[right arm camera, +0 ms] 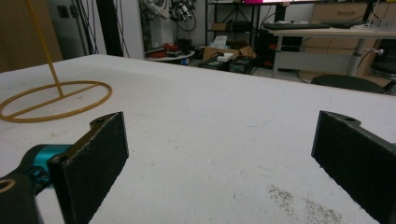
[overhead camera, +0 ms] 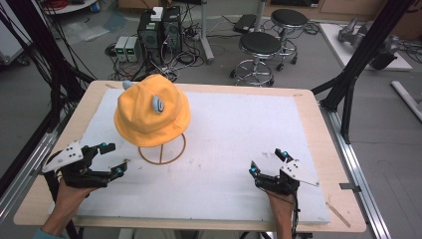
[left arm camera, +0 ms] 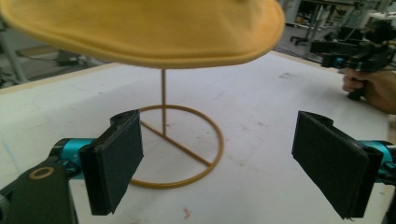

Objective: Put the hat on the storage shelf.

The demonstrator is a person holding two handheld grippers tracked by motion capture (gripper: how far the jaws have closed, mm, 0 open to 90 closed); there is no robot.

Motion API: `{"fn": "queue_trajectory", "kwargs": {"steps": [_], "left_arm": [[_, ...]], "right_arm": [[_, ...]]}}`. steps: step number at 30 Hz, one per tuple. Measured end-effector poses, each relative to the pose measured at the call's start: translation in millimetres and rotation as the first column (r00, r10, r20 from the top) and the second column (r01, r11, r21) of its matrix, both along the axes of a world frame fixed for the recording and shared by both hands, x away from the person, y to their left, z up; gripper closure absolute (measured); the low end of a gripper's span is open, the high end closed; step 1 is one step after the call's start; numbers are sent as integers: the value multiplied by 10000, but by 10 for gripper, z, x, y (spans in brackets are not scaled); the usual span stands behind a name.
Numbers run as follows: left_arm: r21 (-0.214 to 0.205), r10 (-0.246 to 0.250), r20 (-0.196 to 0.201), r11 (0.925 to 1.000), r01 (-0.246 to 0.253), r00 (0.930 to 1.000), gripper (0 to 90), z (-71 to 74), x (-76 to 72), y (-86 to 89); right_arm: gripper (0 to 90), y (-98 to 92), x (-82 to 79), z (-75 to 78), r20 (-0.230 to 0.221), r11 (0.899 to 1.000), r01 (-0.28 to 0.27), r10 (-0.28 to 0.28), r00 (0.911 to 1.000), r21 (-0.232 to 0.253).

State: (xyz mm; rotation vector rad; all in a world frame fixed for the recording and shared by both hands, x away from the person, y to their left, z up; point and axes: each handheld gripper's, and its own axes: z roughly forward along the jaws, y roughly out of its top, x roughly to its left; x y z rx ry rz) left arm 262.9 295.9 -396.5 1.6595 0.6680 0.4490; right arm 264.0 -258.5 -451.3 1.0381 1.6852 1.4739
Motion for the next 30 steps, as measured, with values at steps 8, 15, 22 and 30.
{"fn": "queue_trajectory", "kwargs": {"steps": [8, 15, 22, 30], "left_arm": [[182, 485, 729, 9986, -500, 9962, 162, -226, 79, 99], [32, 809, 840, 9967, -815, 9932, 163, -337, 88, 132], [48, 806, 856, 9967, -813, 9931, 164, -390, 103, 107], [-89, 1046, 886, 9945, -1043, 9906, 165, -425, 125, 105]], "right_arm": [[27, 1, -6, -1, 51, 10000, 54, -54, 10000, 15], [27, 2, 3, 1, -18, 10000, 8, -8, 10000, -31], [27, 4, -1, 1, -35, 10000, 14, -14, 10000, -28], [27, 6, -2, 0, 24, 10000, 27, -27, 10000, -38]]}}
